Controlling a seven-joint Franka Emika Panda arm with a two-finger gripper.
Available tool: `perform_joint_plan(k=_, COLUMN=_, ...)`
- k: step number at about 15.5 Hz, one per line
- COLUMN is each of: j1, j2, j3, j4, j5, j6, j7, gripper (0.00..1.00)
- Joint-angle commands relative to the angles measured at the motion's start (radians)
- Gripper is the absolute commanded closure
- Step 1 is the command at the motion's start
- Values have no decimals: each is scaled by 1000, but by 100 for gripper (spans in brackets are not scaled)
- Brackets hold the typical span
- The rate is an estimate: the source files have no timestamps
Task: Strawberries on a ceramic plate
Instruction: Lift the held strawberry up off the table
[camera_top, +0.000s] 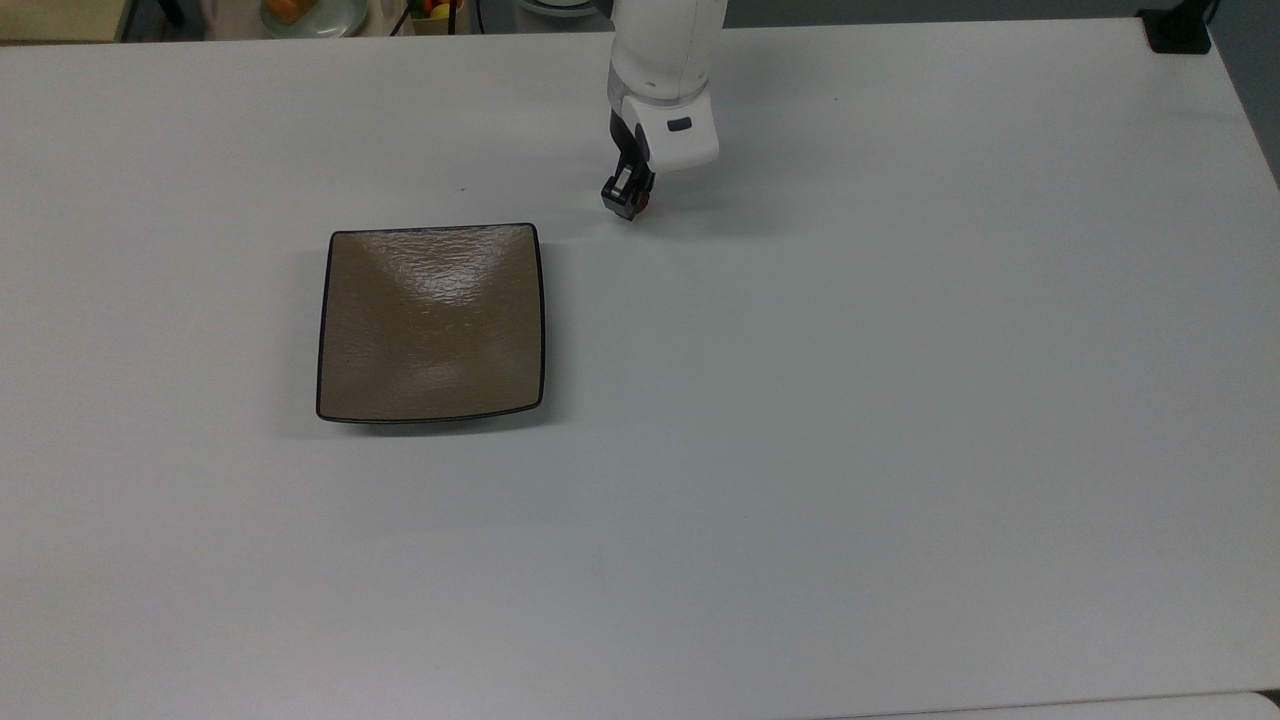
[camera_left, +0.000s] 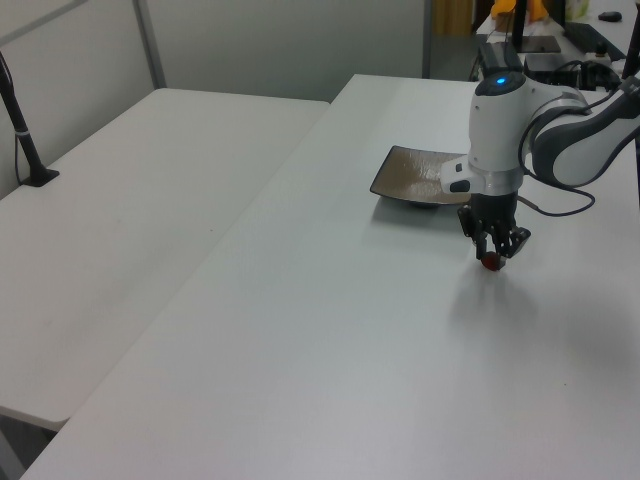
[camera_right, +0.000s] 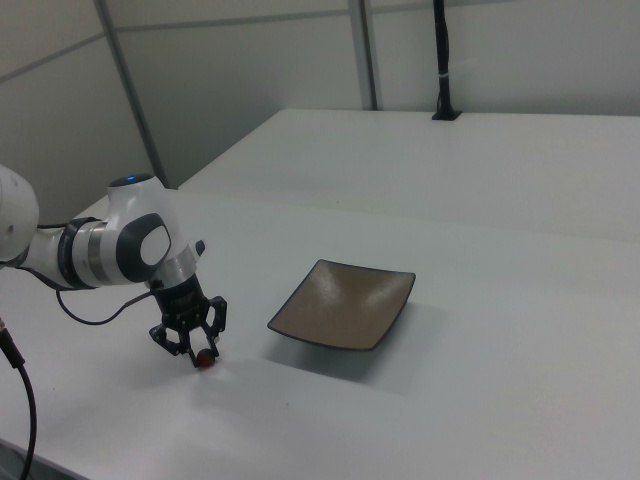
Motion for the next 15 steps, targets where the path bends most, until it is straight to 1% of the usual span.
perform_joint_plan(k=1, j1=0, j2=-18, j3=3, j4=-28, j5=-18, j6=24, j7=4, gripper=99)
perform_joint_plan(k=4, j1=-3, j2=-26, j3=3, j4=-14, j5=-17, j6=-6, j7=5, gripper=100)
perform_joint_plan(k=8, j1=-7, j2=-46, j3=3, j4=55, j5=-15, j6=-120, j7=5, gripper=100)
perform_joint_plan(k=10, j1=-21, j2=-61, j3=3, j4=107, j5=-6, j6=-182, j7=5, gripper=100)
perform_joint_plan(k=13, j1=-50, j2=-63, j3=3, j4=283, j5=14, j6=-386, j7=2, gripper=100)
perform_joint_plan(k=15, j1=-87, j2=-54, j3=2, j4=401, j5=55, j6=-488, j7=-10, gripper=100)
